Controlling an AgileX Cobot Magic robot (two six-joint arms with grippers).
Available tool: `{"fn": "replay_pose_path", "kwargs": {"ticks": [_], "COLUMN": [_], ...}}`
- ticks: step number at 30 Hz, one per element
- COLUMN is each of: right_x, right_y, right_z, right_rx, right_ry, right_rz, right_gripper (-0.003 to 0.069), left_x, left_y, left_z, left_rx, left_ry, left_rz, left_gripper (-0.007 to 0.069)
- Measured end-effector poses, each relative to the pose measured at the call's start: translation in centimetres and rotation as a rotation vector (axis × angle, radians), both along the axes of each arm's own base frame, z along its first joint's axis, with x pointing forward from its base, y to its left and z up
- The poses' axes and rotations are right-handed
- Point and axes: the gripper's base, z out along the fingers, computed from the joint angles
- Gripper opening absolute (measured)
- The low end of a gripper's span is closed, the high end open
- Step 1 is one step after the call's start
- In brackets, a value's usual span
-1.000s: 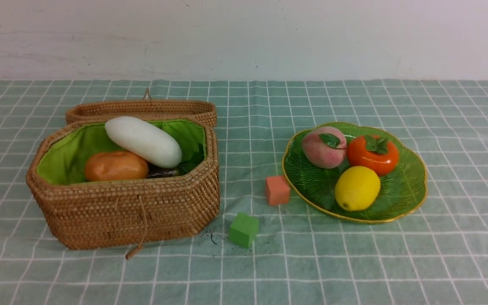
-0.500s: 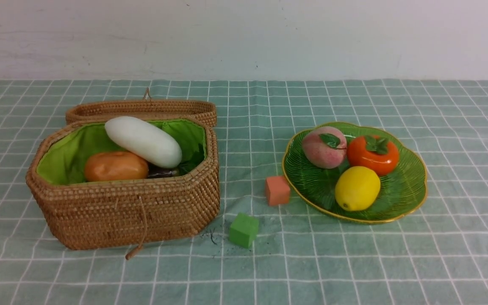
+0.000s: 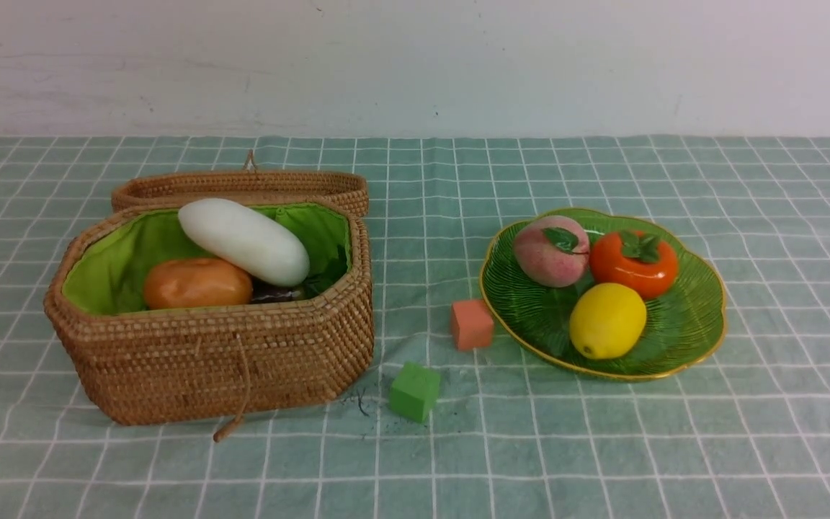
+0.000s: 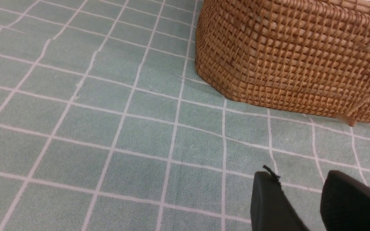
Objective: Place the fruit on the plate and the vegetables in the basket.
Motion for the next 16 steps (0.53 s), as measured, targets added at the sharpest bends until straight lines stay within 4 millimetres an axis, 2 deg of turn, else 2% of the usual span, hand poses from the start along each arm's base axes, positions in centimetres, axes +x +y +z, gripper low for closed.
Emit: {"fn": "replay_pose_path", "kwargs": {"ticks": [16], "right_x": [0.0], "right_y": [0.0], "right_z": [0.0], "right_rx": [0.0], "right_ry": [0.0], "right_rz": [0.0], "right_gripper": [0.0043], "left_x": [0.0], "left_y": [-0.09], "left_z": [0.0], "left_rx": [0.001], "left_ry": [0.0], "left_rz": [-0.018], "left_gripper": [0.0239]}}
